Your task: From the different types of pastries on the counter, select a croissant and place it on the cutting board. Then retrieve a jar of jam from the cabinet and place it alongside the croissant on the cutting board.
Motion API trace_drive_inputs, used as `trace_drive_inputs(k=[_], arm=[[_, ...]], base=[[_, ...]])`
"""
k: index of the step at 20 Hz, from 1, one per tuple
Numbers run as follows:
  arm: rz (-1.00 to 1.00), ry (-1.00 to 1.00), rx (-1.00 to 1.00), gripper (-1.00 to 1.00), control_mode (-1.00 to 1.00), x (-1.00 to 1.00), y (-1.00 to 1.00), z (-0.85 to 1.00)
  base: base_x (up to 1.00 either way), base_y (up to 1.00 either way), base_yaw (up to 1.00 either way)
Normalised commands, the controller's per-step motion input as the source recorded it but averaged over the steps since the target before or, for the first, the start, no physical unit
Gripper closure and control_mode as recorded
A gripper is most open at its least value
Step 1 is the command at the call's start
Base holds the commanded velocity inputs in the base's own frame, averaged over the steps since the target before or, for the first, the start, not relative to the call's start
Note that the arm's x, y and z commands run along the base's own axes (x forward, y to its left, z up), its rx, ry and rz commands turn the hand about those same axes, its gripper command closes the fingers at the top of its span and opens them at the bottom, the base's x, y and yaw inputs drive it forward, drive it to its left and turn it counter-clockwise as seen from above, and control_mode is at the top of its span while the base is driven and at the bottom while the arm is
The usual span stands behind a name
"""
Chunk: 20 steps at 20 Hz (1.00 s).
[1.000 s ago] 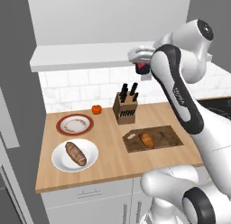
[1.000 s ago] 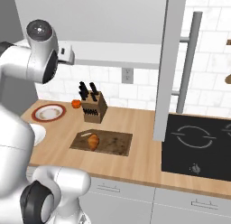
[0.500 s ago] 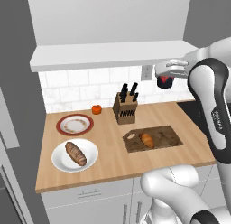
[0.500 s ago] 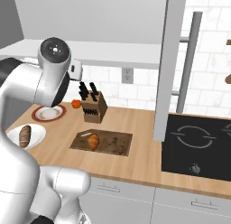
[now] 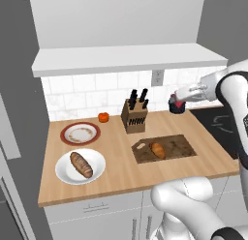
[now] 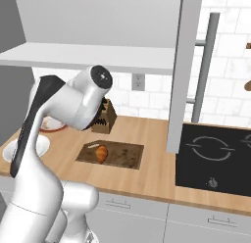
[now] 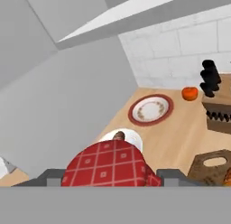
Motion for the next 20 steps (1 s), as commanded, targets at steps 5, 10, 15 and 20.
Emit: trace_drive_inputs(k=[5,10,15,20], arm=[[0.37,-0.01,0.06,1.0,-1.0,0.05,0.12,-0.64],[0.27,-0.18,0.11,1.0,-1.0,0.0,0.07,-0.34],[0.14,-0.32,0.18,1.0,-1.0,0.05,0.0,-0.05],[0.09,-0.27,0.21,1.0,-1.0,0.09,0.0,-0.34]], base=[[0.0,0.0,0.0],[0.0,0.0,0.0],[0.0,0.0,0.0],[0.0,0.0,0.0]])
